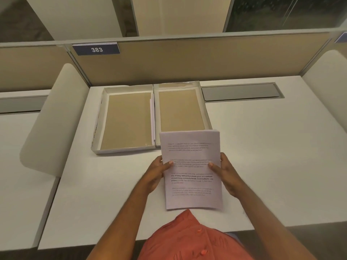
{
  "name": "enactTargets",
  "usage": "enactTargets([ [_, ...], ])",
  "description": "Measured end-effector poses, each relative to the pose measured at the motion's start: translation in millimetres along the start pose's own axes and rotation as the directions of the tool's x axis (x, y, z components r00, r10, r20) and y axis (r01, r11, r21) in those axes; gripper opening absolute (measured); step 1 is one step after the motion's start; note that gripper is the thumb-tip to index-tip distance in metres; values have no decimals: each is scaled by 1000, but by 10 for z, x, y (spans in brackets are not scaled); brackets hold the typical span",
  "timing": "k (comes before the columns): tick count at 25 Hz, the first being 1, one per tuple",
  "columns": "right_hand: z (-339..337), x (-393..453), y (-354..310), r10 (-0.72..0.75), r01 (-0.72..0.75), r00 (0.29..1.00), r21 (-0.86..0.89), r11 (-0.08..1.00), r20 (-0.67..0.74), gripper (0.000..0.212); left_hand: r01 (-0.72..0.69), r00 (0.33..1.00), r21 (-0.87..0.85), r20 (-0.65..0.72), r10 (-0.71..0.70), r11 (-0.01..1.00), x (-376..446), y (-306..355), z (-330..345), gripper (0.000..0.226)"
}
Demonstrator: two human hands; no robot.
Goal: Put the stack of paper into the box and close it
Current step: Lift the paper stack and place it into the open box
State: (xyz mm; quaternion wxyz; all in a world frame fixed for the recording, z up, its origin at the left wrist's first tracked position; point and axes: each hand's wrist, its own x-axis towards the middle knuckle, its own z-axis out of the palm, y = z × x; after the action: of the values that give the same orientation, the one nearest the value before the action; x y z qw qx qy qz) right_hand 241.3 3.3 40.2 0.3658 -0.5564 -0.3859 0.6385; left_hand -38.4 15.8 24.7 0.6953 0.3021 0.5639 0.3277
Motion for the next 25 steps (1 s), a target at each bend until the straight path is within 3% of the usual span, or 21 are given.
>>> enactTargets([
  [5,-9,-33,-388,-212,213,975,9,977,-67,30,-301,953,23,-23,302,953,-95,367,181,31],
  [9,-30,-39,-507,-328,325,941,-41,945,-83,38,-423,906,21,-30,423,906,-187,415,215,27],
  [13,25,-29,-251,-278,286,945,20,958,-173,60,-406,914,41,-2,406,913,-230,226,246,32],
  [17,50,25,-132,-225,239,935,17,971,-275,58,-387,922,85,34,386,918,-248,207,314,48],
  [25,103,35,-150,-190,206,935,24,978,-298,48,-394,919,109,45,392,913,-231,238,268,41],
])
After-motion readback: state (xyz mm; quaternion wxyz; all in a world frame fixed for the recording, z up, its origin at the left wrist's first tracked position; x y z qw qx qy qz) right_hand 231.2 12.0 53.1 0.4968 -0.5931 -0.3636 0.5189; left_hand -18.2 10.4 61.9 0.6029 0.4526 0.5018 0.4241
